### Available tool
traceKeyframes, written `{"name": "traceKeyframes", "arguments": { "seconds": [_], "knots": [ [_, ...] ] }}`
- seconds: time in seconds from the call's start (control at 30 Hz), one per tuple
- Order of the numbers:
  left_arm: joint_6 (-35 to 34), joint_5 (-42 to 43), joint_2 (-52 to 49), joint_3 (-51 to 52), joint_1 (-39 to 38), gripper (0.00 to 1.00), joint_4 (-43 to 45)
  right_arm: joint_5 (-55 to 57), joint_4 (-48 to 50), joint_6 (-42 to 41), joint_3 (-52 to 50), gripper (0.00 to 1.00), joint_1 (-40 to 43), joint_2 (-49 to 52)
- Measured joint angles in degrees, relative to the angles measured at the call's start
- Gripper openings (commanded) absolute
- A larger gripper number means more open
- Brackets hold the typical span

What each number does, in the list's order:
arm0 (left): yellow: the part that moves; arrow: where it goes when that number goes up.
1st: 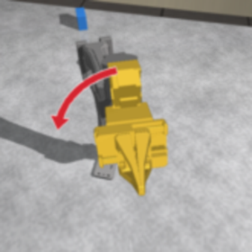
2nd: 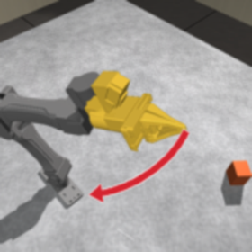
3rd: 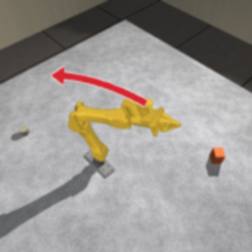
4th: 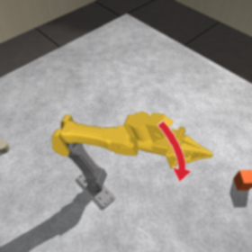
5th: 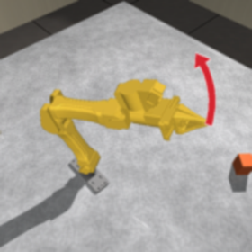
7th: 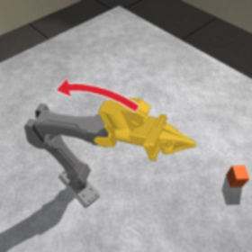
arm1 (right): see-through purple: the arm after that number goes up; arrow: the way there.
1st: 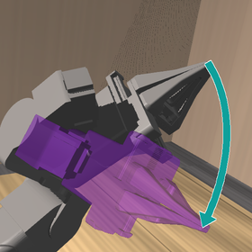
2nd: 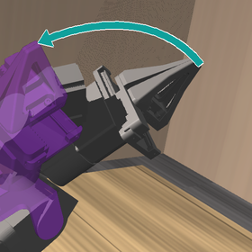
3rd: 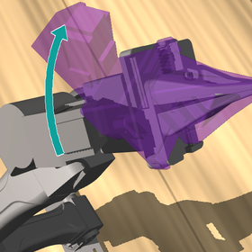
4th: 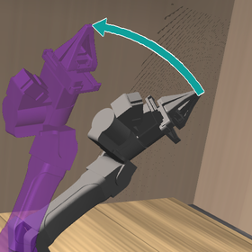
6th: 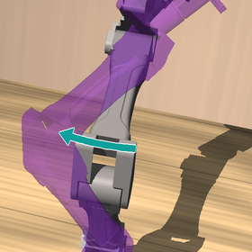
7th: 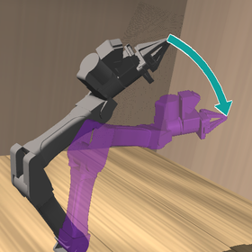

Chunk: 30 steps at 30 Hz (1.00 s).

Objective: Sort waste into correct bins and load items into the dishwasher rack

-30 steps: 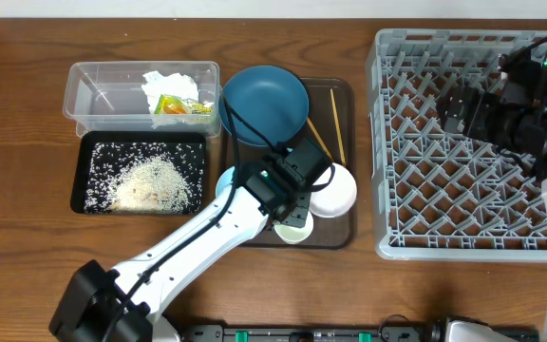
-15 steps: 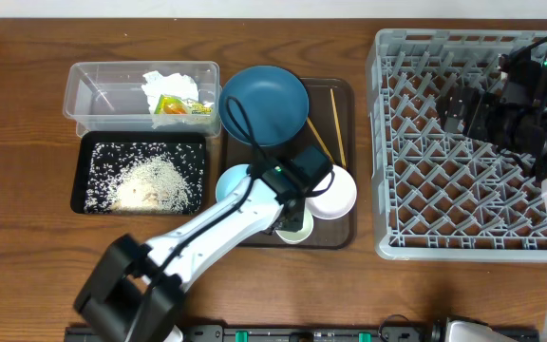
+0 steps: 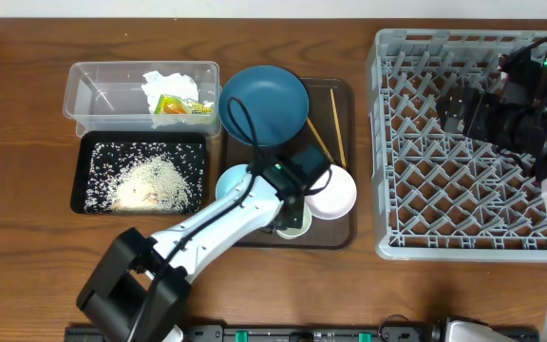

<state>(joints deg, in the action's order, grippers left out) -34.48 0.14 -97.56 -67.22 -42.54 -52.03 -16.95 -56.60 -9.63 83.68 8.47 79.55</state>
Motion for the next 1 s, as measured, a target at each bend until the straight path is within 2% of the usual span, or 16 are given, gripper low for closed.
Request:
{"name": "traceKeyframes", "arguments": {
  "seconds": [0.13, 0.23, 0.43, 0.63, 0.83, 1.0],
  "knots": [
    [2.12, 6.45, 3.06, 0.00, 5.75, 0.06, 1.97, -1.14, 0.13, 0.04, 0.00, 0.99, -0.02, 0.00],
    [5.09, 15.47, 7.58, -0.02, 11.45, 0.06, 6.99, -5.38, 1.25, 1.22, 0.00, 0.99, -0.02, 0.00],
    [9.16, 38.12, 12.76, -0.20, 20.85, 0.07, 19.78, -21.88, 5.53, 8.02, 0.00, 0.99, -0.42, 0.00],
    [10.29, 58.36, 12.83, -0.22, 25.66, 0.06, 31.15, -39.41, 9.51, 15.47, 0.00, 0.99, -3.61, 0.00],
    [9.68, 68.98, 12.83, -0.22, 27.41, 0.06, 37.42, -50.90, 10.45, 22.38, 0.00, 0.99, -6.71, 0.00],
    [8.02, 74.51, 12.83, -0.22, 30.40, 0.06, 42.38, -56.87, 10.47, 27.78, 0.00, 0.99, -8.61, 0.00]
  ]
}}
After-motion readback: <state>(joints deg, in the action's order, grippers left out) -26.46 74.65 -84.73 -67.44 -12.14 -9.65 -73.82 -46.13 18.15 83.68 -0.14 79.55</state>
